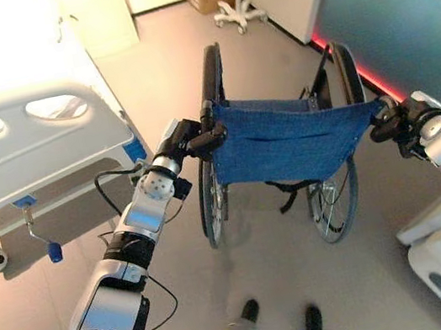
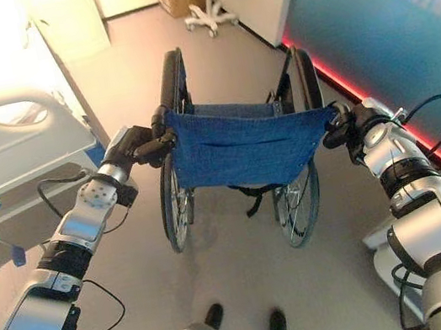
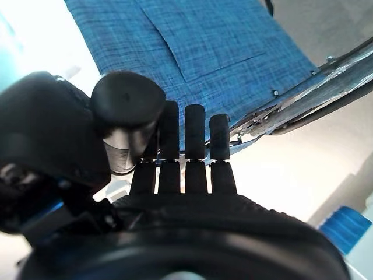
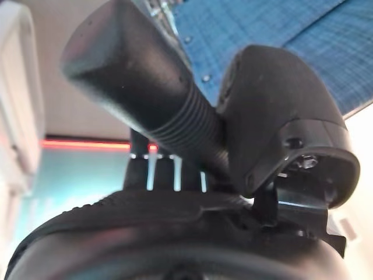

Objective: Push the wheelchair next to the bed

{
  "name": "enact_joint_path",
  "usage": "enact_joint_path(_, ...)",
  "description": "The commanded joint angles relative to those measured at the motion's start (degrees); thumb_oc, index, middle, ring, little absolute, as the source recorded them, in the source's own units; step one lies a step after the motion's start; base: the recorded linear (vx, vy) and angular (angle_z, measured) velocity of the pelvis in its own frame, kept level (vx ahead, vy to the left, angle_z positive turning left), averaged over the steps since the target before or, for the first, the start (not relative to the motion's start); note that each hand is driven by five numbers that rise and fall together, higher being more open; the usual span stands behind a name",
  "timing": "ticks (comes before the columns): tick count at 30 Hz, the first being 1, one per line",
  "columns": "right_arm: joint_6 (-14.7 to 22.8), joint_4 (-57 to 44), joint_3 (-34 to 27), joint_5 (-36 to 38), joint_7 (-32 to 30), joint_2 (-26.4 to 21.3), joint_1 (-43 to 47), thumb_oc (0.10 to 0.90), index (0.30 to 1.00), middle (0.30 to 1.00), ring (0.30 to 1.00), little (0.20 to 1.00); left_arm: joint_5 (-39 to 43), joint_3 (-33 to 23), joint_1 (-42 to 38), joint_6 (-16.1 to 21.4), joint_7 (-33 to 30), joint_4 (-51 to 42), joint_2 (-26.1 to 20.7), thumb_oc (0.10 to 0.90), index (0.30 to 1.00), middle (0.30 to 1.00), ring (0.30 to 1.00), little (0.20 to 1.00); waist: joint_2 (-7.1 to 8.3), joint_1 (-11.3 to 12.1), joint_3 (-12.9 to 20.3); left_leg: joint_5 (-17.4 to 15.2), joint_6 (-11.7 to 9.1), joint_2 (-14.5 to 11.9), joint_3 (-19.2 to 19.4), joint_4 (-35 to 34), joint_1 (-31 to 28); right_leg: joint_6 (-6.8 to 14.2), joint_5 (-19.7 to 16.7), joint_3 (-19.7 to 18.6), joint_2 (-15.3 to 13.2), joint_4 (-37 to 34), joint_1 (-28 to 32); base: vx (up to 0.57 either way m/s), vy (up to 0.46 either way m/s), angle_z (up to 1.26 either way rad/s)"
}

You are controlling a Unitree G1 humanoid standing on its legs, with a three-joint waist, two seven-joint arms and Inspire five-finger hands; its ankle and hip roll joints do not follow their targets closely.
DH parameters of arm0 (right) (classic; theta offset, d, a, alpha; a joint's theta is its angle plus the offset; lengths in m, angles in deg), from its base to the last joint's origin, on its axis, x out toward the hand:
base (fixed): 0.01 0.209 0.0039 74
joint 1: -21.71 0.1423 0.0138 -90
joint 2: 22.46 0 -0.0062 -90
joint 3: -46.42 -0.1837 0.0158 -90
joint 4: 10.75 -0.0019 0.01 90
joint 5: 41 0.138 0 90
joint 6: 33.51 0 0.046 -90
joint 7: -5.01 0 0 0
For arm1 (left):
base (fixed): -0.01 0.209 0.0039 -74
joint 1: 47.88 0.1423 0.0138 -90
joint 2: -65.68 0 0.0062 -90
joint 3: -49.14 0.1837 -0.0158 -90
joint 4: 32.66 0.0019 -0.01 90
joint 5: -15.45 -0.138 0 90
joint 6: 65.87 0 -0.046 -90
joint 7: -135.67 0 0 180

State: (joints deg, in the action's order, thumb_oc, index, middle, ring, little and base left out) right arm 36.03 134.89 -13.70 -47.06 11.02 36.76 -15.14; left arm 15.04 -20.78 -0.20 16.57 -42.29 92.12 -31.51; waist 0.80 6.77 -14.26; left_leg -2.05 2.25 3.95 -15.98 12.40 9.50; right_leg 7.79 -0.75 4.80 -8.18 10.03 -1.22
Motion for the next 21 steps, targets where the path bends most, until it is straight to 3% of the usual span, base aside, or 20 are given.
enact_joint_path(1,13.73,-13.72,11.37,-4.77,6.62,4.14,6.36,0.400,0.300,0.300,0.300,0.300,-8.07,9.10,12.09,-5.25,2.37,4.80,-8.81,0.400,0.300,0.300,0.300,0.300,6.30,1.36,0.68,-9.33,-5.37,-10.50,1.57,1.12,-8.55,3.76,-4.64,-3.62,-5.12,-2.10,-9.51,0.36,-0.349,0.84)
enact_joint_path(4,15.43,-14.86,11.56,-7.55,8.82,2.85,6.41,0.400,0.300,0.300,0.300,0.300,-7.38,9.18,12.21,-6.09,1.22,4.54,-6.92,0.400,0.300,0.300,0.300,0.300,4.61,0.03,-0.12,1.95,-7.06,-14.12,6.48,-0.01,-6.30,1.02,-1.95,1.34,-3.75,-0.89,-7.77,0.25,-0.314,0.92)
enact_joint_path(5,16.49,-14.04,10.53,-9.04,8.70,1.59,5.85,0.400,0.300,0.300,0.300,0.300,-7.29,9.96,10.66,-6.45,1.75,4.72,-5.34,0.400,0.300,0.300,0.300,0.300,3.26,-1.77,-0.28,5.49,-7.47,-16.73,12.08,-0.18,-5.15,-0.34,-0.79,5.06,-3.64,-1.27,-6.25,0.18,-0.255,1.31)
enact_joint_path(6,16.63,-13.85,10.42,-9.32,8.43,1.49,5.72,0.400,0.300,0.300,0.300,0.300,-7.29,10.14,10.32,-6.10,1.82,5.14,-5.01,0.400,0.300,0.300,0.300,0.300,3.02,-2.15,-0.29,5.71,-7.59,-17.06,13.06,-0.53,-5.13,-0.50,-0.59,5.72,-3.63,-1.28,-6.05,0.15,-0.220,1.49)
enact_joint_path(9,17.46,-12.16,8.81,-12.79,8.12,0.97,4.55,0.400,0.300,0.300,0.300,0.300,-5.79,11.75,7.42,-4.99,2.70,8.06,-2.59,0.400,0.300,0.300,0.300,0.300,0.80,-4.77,-0.80,7.03,-9.04,-18.75,21.49,-4.08,-5.61,-1.76,1.39,10.65,-3.40,-1.03,-4.06,0.13,-0.140,0.89)
enact_joint_path(11,17.30,-10.90,8.61,-14.83,7.90,1.28,4.27,0.400,0.300,0.300,0.300,0.300,-4.50,12.32,6.65,-4.47,2.39,8.78,-1.50,0.400,0.300,0.300,0.300,0.300,-0.25,-5.43,-1.47,7.46,-9.79,-18.68,23.69,-6.27,-6.10,-2.14,2.65,11.59,-2.62,-0.95,-2.55,0.21,-0.133,0.85)
enact_joint_path(15,16.53,-11.21,8.94,-17.61,8.85,1.09,4.90,0.400,0.300,0.300,0.300,0.300,-1.18,11.74,6.49,-4.10,2.09,7.60,-1.43,0.400,0.300,0.300,0.300,0.300,-1.57,-5.42,-2.82,9.71,-10.67,-18.30,23.04,-10.12,-5.42,-3.10,5.28,10.85,-0.19,-0.48,-1.16,0.21,-0.118,0.50)
enact_joint_path(21,14.85,-13.68,10.07,-15.81,10.17,-0.34,6.87,0.400,0.300,0.300,0.300,0.300,0.76,10.27,5.17,-5.27,3.17,6.72,-2.36,0.400,0.300,0.300,0.300,0.300,-1.01,-5.65,-4.34,10.46,-10.57,-19.19,25.42,-10.99,-5.11,-4.97,6.78,12.73,2.74,-0.23,-1.96,0.08,-0.180,0.22)
